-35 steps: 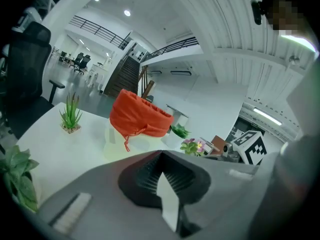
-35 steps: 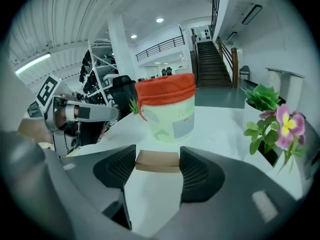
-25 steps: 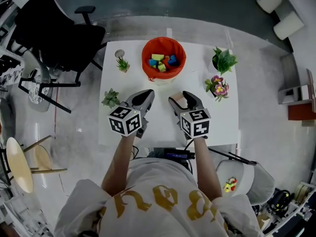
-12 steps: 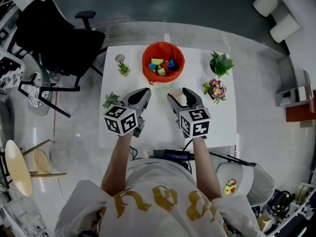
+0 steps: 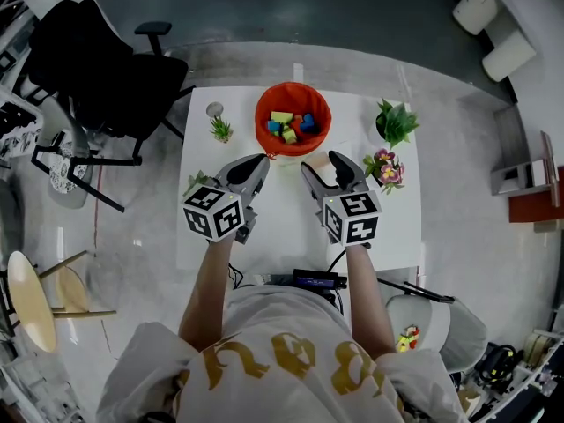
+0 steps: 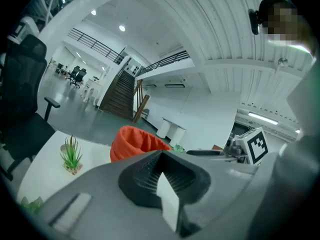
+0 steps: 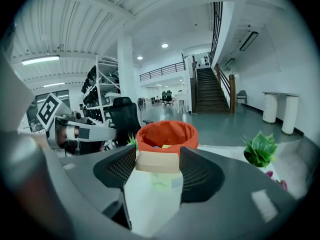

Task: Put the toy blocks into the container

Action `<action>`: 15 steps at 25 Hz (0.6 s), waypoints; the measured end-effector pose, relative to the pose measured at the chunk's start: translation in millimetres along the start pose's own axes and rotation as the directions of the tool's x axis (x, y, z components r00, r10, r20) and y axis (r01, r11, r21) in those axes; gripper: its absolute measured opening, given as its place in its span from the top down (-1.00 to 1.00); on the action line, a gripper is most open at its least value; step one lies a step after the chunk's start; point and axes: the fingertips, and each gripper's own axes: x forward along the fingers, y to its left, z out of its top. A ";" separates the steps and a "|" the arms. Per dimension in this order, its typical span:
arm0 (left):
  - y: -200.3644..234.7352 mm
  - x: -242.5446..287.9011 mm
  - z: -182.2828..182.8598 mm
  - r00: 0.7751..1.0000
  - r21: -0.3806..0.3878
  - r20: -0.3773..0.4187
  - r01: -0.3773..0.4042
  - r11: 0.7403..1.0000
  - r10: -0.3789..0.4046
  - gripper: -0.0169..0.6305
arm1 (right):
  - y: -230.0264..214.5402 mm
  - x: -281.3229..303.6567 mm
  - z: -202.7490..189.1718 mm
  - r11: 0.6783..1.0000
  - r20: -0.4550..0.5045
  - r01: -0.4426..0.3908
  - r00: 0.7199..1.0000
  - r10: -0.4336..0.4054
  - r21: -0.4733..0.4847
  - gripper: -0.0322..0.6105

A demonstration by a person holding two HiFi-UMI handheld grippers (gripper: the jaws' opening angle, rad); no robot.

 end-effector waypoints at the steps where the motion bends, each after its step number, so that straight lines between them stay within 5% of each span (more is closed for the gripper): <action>1: 2.4 0.5 2.2 1.000 -0.003 0.005 -0.003 1.000 0.003 0.94 | -0.9 1.1 2.5 1.000 0.004 0.000 1.000 0.000 0.000 -0.04; 15: 31.0 28.0 25.8 1.000 -0.014 0.022 -0.016 1.000 0.017 0.94 | -19.1 32.8 35.0 1.000 0.049 -0.009 0.999 0.008 0.011 -0.04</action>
